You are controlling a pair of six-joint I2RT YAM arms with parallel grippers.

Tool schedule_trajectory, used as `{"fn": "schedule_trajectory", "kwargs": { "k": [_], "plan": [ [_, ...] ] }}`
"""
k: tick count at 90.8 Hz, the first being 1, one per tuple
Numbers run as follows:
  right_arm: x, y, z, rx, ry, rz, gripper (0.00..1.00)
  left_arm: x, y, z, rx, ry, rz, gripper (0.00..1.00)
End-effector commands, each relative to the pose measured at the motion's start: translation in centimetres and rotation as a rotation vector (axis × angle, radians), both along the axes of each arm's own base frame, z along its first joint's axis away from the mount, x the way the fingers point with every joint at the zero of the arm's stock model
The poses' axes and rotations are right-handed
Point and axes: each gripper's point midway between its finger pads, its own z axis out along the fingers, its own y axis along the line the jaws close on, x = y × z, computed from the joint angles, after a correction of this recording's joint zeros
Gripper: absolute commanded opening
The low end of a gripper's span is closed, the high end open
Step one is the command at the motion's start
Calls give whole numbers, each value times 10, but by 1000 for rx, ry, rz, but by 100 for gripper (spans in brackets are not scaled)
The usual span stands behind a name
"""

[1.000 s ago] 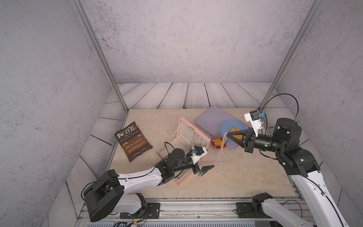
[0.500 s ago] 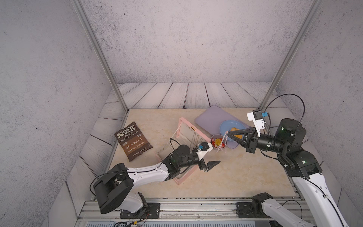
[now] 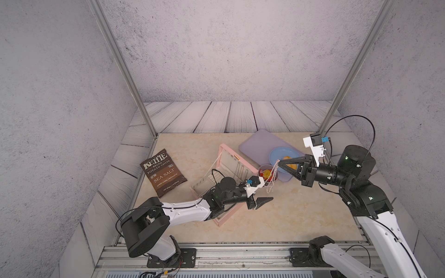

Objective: Put jewelry chain into jewelry box
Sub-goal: Pick up the necklace from the center of the board.

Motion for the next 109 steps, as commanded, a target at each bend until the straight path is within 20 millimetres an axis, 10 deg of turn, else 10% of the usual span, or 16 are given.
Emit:
{"fn": "schedule_trajectory", "kwargs": {
  "k": [1,45,93,109],
  "plan": [
    [-5,1,4,15,-13,21,0,-3,-8,23,-58,-56,-35,59],
    [-10,1,4,29,-11,31,0,38,-7,12,6,-7,181,63],
    [-6,2,1,29,-3,27,0,34,-15,15,1,28,163,72],
    [-4,1,-2,25,-1,19,0,20,-17,22,-33,22,92,61]
  ]
}}
